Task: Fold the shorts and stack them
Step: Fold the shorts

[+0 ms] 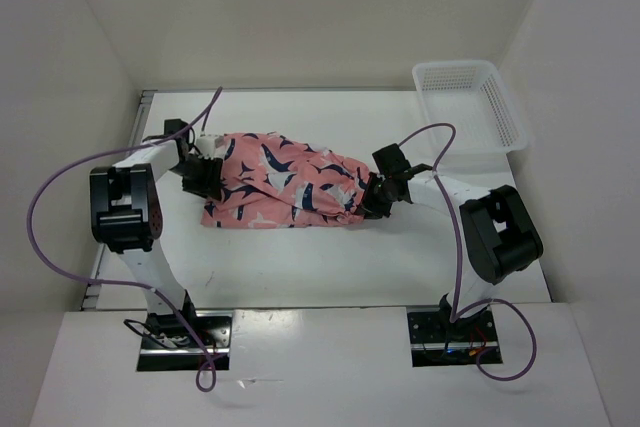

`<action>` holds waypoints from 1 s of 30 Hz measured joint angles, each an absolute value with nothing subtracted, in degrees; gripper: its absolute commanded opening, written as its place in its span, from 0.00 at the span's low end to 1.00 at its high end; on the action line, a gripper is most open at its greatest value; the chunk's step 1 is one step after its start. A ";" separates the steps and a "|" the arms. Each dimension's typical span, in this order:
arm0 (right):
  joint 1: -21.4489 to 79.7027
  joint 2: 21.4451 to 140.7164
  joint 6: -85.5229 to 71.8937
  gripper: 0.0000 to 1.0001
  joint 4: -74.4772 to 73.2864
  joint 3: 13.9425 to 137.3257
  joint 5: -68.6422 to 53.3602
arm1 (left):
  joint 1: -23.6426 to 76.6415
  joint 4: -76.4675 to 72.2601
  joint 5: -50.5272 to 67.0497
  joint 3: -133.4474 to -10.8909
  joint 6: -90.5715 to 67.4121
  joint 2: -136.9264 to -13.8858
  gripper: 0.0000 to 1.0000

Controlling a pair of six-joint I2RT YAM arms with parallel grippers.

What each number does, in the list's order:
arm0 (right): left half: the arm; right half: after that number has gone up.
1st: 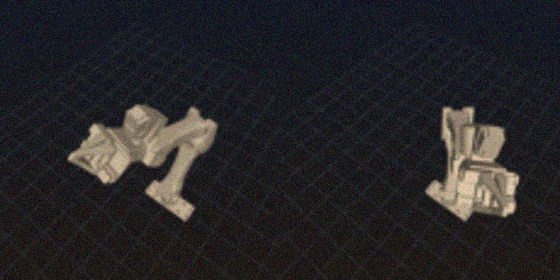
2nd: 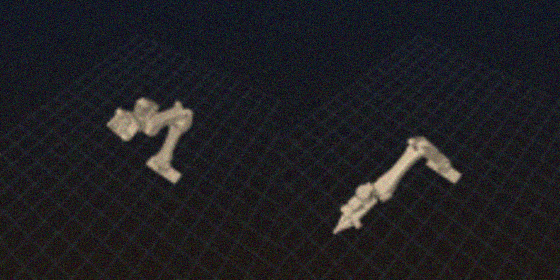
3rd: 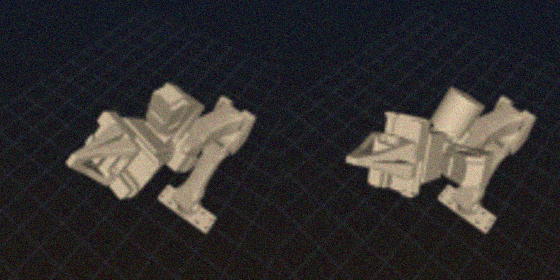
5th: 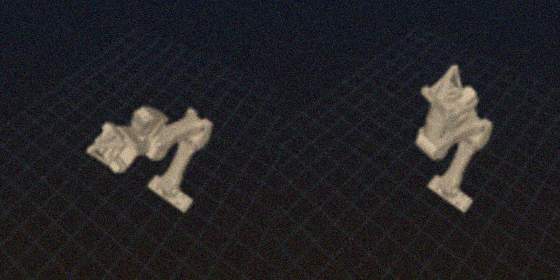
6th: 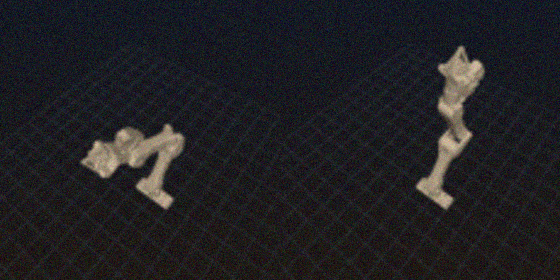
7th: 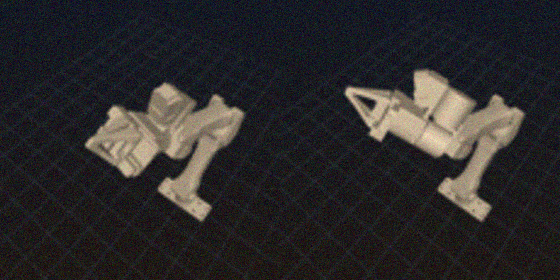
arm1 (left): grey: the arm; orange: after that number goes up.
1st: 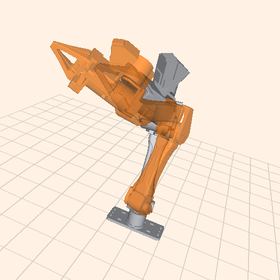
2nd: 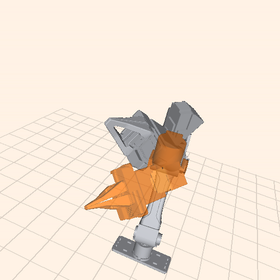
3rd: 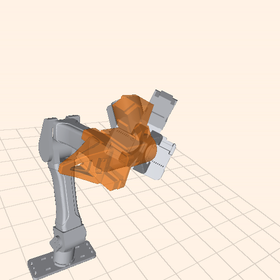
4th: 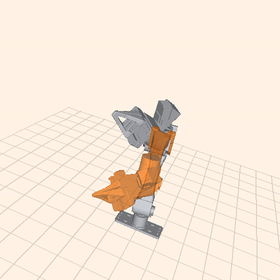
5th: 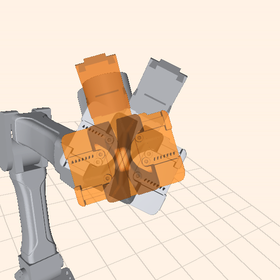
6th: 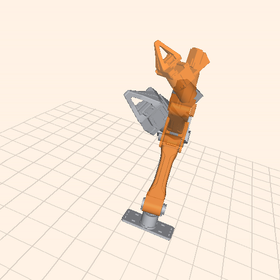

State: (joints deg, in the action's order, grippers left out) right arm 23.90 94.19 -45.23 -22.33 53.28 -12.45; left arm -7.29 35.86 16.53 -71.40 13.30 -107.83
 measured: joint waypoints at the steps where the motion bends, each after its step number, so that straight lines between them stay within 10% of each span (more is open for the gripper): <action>1: 23.90 94.19 -45.23 0.23 -22.33 53.28 -12.45 | -7.42 35.97 17.04 -71.99 13.06 -108.07 0.54; 9: 23.90 94.19 -45.23 0.23 -22.31 53.25 -12.23 | -7.75 35.18 17.61 -72.66 11.62 -109.01 0.44; 19: 23.90 94.17 -45.21 0.20 -22.31 53.25 -11.81 | -5.82 30.89 12.47 -70.04 11.18 -102.17 0.61; 30: 23.90 94.11 -45.21 0.18 -22.31 53.25 -11.62 | -5.32 30.35 11.62 -70.00 10.46 -104.86 0.44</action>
